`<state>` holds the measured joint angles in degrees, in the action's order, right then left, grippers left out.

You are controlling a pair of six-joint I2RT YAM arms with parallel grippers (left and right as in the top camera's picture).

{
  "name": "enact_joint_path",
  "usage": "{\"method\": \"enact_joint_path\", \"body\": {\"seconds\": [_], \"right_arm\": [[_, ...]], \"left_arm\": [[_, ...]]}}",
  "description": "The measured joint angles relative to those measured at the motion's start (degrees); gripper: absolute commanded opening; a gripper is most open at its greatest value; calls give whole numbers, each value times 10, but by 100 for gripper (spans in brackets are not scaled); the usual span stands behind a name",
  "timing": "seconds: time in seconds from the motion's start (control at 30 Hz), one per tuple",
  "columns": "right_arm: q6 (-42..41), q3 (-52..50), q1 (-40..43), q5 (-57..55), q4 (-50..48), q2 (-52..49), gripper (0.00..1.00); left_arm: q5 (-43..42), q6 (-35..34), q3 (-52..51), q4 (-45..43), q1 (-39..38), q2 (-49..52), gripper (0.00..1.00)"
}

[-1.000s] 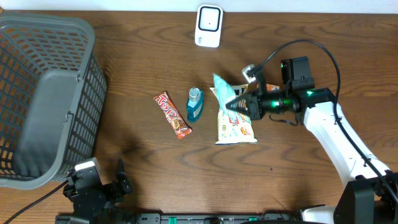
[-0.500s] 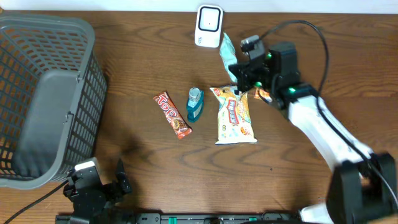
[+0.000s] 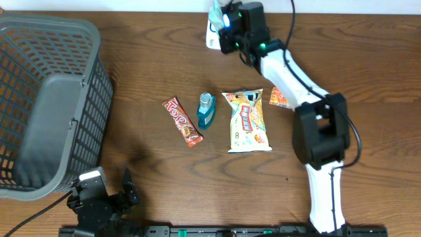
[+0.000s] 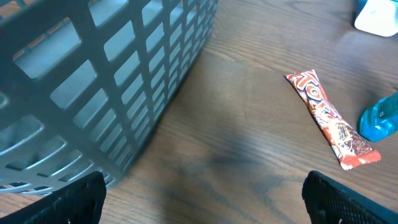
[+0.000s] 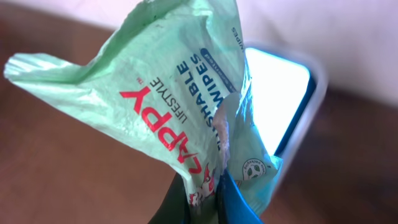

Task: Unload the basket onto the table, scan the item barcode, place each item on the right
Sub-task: 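Carry the green pack to the white scanner and hold it there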

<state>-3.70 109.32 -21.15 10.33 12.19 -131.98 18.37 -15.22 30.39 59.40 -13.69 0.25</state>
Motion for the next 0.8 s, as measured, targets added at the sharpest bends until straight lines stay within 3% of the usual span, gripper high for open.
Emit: {"method": "enact_joint_path", "body": {"seconds": [0.2,0.47,0.8], "right_arm": [[12,102,-9,-39,-5,-74,1],[14,113,-12,-82,-1,-104,1],[14,145,-11,-121,158,-76,1]], "left_arm": [[0,0,0,0,0,0,98],[0,0,0,0,0,0,98],[0,0,0,0,0,0,98]]}}
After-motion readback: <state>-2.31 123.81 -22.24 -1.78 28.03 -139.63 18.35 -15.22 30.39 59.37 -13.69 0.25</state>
